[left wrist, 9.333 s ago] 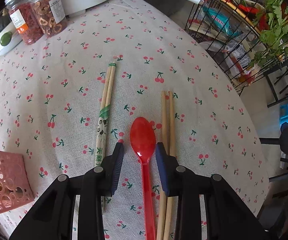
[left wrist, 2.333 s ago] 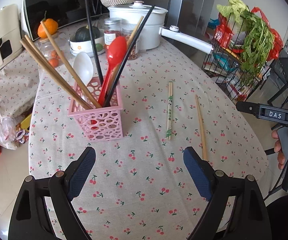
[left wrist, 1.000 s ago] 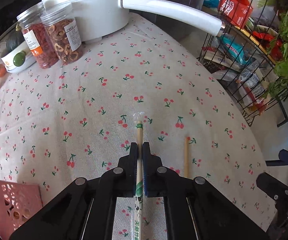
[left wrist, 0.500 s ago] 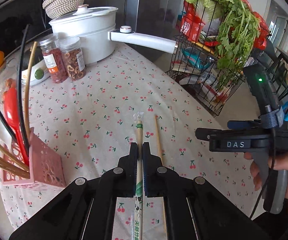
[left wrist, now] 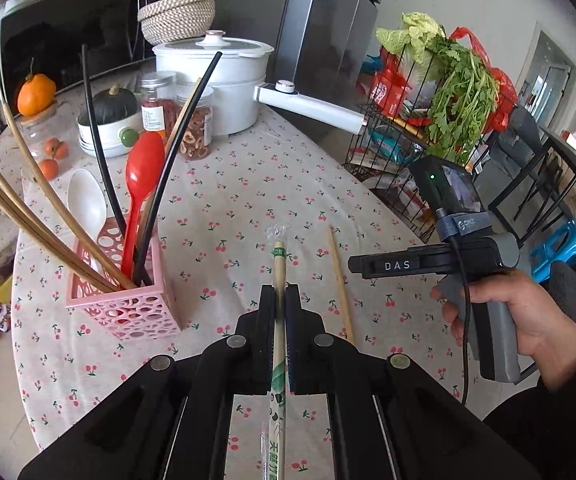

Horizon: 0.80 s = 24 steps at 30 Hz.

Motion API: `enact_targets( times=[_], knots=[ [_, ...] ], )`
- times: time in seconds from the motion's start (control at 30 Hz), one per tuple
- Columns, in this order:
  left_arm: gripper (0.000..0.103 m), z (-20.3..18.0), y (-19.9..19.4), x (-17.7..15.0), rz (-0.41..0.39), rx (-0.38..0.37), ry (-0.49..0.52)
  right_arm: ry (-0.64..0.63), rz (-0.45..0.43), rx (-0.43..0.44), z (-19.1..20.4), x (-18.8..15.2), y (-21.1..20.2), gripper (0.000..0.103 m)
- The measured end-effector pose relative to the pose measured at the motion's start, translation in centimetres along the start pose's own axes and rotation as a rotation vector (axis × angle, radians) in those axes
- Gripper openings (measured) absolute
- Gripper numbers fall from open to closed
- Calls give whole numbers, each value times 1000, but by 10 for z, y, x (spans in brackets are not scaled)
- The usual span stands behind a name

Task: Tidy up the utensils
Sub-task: 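Close the right tool on the last wooden chopstick while the left tool lifts the wrapped pair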

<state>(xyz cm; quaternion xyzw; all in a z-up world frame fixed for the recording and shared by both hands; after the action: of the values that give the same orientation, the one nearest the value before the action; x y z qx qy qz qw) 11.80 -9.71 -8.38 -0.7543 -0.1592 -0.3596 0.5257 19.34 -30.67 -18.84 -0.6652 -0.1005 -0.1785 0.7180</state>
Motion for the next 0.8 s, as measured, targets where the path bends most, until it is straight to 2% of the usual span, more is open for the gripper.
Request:
enact_targets(
  times=[0.2,0.33,0.47,0.57,0.67,0.73,0.77,0.8],
  knots=[
    [4,13,-10,2,-18,-30,-33,1,41,-27,17,-2,23,103],
    [4,21,-16,2,-27,-40,-55,-47,22,-113,26,0,31,103],
    [4,27,-25,0,-39,-37,-55,-25,0,-114,30,4,33,102],
    [4,32,-30,-3,-42,-29,-54,2,-31,-124,35,8,28,88],
    [4,39,-35,-4,-48,-23,-67,-8,-53,-116,46,11,23,67],
    [4,44,-38,-4,-56,-19,-78,-33,-65,-97,56,12,21,37],
    [4,46,-41,-4,-62,-13,-79,-45,-68,-84,60,11,21,29],
    [4,48,-43,-4,-68,-5,-78,-56,-68,-76,64,10,20,14]
  ],
)
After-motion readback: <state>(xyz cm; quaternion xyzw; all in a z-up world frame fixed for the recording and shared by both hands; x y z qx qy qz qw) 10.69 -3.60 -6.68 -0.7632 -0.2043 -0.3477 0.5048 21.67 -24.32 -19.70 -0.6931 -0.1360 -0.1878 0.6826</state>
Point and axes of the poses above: each gripper's, at about its wrist camera, not at the fingertips, and y roughly the way its jaws point, z to its left, x to its top, the point moved 5 cm from there along y, roughly the way its jaws point, and after that the axes turned 5 degrees about -z, right-handed, at the moved point
